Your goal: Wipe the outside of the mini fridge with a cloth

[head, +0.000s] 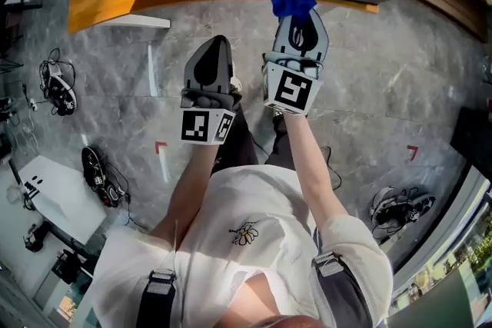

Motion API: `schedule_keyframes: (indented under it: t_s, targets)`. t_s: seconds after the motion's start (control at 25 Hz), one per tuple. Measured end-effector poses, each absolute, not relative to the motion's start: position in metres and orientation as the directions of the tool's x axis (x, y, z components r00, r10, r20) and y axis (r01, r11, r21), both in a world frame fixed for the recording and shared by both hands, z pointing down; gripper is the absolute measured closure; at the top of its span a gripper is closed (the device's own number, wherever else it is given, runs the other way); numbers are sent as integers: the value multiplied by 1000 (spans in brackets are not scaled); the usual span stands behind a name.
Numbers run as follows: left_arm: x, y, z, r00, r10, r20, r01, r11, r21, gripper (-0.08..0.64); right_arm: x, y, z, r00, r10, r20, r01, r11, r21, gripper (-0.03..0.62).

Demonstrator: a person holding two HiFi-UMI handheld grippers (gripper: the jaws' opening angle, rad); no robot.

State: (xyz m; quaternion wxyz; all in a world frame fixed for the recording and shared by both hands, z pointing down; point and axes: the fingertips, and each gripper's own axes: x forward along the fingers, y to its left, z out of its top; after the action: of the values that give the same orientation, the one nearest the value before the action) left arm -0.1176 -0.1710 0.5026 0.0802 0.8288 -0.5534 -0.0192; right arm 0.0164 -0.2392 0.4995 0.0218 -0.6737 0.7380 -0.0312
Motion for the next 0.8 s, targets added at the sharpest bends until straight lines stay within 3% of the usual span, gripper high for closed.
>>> schedule_keyframes:
  t_s: [0.2, 0.4, 0.8]
  targets:
    - [-150, -174, 512, 360, -931, 62, -926, -348, 145, 555, -65, -247, 504, -214, -972, -99, -970, 223, -95, 531]
    - [-197, -176, 524, 288, -954, 87, -951, -274, 146, 555, -119, -264, 527, -327, -945, -26, -944, 326, 48, 531]
    - [-249, -174, 542, 224, -968, 116, -967, -206, 149, 555, -180, -292, 548, -381, -924, -17, -922, 378, 84, 531]
